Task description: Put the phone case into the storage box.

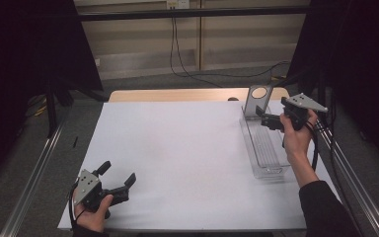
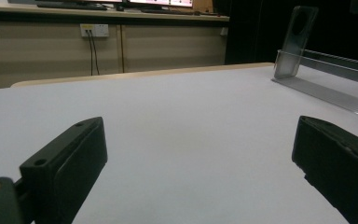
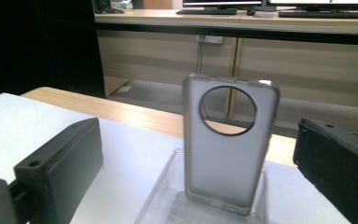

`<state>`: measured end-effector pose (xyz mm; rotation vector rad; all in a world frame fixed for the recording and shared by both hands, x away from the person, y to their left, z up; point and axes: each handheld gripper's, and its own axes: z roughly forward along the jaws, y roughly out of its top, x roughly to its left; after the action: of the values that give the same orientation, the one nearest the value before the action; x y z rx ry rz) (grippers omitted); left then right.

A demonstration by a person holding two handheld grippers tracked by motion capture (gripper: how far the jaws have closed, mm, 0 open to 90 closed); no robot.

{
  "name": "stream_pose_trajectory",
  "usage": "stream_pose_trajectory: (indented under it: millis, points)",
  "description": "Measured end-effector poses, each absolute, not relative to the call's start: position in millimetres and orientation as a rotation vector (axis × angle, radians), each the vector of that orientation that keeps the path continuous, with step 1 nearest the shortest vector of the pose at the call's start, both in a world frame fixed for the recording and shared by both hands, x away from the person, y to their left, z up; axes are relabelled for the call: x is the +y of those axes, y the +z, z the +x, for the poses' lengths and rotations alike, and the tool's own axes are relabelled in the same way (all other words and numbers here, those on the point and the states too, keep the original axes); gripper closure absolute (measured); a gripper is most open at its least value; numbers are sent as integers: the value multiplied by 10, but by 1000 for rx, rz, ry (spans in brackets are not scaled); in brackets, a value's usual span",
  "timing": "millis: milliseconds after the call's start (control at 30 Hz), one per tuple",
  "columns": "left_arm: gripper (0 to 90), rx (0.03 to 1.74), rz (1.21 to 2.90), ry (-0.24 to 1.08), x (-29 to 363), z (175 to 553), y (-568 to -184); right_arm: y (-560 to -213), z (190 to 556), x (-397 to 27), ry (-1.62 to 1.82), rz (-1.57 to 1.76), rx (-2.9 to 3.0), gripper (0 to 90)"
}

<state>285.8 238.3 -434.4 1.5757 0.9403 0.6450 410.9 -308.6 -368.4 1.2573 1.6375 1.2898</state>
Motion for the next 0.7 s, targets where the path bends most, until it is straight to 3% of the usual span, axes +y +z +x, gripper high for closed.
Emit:
stream_pose_trajectory:
  millis: [700]
  points:
    - [29,946,1567,642,2394,2852,-4338,-3709,3726,-3149,1333,1223,1626,0]
